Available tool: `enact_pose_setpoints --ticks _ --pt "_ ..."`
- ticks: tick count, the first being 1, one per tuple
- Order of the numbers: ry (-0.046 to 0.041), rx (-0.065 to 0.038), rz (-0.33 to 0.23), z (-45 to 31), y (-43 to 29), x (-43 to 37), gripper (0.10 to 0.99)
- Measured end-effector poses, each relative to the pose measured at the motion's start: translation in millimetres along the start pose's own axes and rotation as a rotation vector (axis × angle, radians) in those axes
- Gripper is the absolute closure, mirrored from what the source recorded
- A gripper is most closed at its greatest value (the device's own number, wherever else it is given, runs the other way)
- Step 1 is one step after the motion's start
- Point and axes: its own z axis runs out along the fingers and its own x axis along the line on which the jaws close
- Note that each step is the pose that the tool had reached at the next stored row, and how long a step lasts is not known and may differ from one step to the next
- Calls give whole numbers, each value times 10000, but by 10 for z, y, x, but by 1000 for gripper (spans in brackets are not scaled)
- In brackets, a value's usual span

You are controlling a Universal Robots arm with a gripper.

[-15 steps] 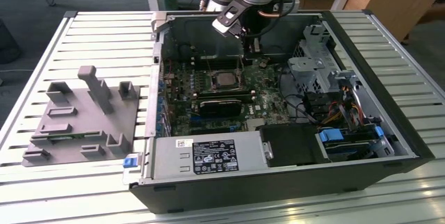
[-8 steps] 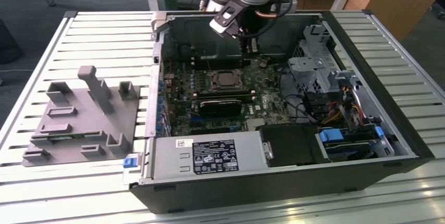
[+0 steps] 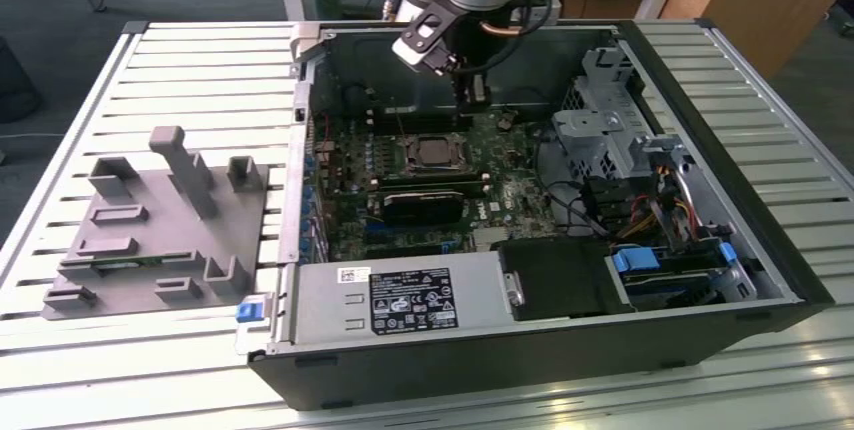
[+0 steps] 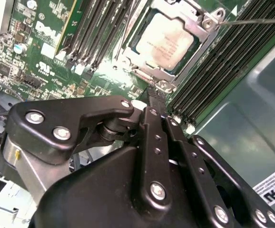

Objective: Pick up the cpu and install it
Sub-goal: 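Close the cpu cover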

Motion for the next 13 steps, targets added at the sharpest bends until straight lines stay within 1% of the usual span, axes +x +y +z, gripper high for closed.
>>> enact_pose_setpoints --ticks 5,8,13 --pt "2 -1 0 11 -38 1 980" --pt "0 0 0 21 -58 -15 980" --pt "3 -1 -1 34 -124 -48 980"
